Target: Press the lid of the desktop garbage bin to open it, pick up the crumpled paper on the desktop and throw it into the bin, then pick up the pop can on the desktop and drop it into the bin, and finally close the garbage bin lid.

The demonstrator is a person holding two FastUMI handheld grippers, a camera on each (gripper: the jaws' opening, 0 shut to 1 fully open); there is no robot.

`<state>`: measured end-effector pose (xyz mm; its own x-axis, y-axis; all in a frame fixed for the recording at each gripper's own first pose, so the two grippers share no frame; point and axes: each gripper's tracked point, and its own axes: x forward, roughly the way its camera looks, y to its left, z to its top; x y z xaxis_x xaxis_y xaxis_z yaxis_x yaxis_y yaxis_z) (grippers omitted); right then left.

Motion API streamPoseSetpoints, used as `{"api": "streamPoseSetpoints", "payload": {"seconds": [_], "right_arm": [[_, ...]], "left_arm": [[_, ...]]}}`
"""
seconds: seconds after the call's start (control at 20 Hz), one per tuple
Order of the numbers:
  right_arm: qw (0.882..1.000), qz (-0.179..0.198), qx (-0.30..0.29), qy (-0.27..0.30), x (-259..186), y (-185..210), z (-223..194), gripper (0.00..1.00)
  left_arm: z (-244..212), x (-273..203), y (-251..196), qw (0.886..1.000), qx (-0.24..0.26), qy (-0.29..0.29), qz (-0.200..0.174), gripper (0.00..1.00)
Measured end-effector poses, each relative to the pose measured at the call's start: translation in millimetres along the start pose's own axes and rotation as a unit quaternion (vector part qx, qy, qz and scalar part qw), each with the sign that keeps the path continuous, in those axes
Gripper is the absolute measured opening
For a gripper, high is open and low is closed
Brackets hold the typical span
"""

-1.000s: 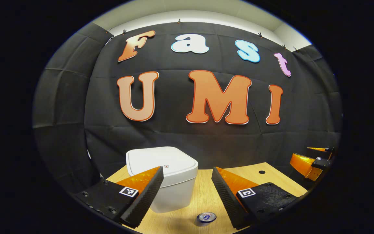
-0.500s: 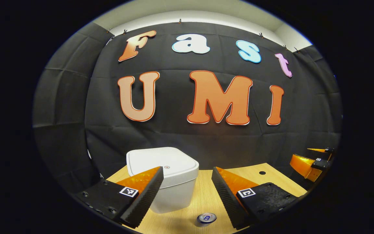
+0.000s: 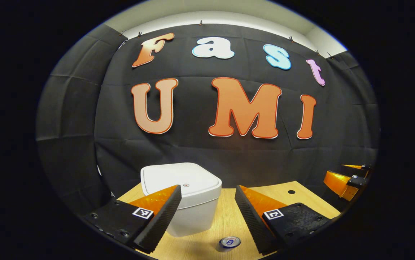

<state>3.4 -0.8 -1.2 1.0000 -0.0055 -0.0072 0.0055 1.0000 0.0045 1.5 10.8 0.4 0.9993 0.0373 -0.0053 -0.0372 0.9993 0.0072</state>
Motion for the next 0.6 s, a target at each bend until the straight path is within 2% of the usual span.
{"api": "streamPoseSetpoints", "payload": {"seconds": [0.6], "right_arm": [[1.000, -0.001, 0.002, 0.000, 0.0, -1.1, -0.4, 0.94]], "left_arm": [[-2.3, -2.2, 1.1, 1.000, -0.010, 0.004, 0.001, 0.95]]}}
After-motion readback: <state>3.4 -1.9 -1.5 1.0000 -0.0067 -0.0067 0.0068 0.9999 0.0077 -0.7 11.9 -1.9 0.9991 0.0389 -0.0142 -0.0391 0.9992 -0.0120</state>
